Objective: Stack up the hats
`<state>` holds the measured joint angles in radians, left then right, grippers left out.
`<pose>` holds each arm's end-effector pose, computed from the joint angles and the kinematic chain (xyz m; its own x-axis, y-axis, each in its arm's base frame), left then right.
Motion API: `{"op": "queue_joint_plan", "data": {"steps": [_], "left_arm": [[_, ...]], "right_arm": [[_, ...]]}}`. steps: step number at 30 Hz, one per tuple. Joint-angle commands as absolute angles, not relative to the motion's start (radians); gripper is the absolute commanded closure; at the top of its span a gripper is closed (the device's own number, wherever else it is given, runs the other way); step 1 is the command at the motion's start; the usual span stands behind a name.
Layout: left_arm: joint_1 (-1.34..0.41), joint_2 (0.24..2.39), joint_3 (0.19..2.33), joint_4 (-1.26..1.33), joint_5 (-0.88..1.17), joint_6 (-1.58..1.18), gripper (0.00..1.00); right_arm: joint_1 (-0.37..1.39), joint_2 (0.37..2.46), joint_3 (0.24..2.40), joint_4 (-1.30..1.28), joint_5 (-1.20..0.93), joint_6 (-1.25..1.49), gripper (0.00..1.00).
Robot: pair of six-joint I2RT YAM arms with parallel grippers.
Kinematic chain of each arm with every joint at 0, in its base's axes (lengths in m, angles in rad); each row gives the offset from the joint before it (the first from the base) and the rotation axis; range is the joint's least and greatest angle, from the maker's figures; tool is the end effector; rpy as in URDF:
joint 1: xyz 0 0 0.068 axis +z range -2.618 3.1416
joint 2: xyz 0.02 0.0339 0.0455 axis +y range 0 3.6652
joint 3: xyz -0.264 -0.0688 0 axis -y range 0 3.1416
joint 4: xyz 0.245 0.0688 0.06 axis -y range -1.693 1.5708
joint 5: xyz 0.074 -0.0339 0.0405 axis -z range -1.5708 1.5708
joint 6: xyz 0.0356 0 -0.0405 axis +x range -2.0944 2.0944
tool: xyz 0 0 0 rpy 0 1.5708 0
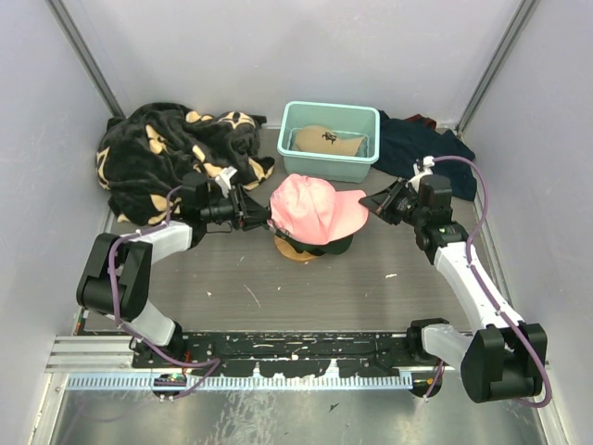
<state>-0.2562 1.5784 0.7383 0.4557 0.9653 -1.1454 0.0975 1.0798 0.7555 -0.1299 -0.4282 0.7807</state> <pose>0.2998 -0.1088 0.1997 -0.9527 -0.2864 -0.1017 0.0334 0.2341 -0.9716 0.2399 0.0383 0.2784 -0.6339 0.5813 -0.5102 -0.0194 0.6475 0.7618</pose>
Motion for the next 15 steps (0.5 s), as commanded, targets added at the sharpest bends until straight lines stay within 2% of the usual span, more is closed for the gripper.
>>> {"op": "queue_joint_plan", "data": {"steps": [1, 6, 15], "left_arm": [[-0.297, 1.629, 0.785, 0.426, 0.96, -1.102, 0.69], [-0.322, 1.681, 0.778, 0.447, 0.955, -1.098, 0.96], [-0.313, 1.709, 0.648, 0.511, 0.911, -1.112, 0.98]], "right_arm": [[0.115, 1.079, 0.745, -0.217, -0.394, 0.684, 0.99], [0.116, 1.072, 0.734, -0.219, -0.393, 0.682, 0.99], [0.117, 1.131, 0.689, -0.198, -0.369, 0.656, 0.99]]}}
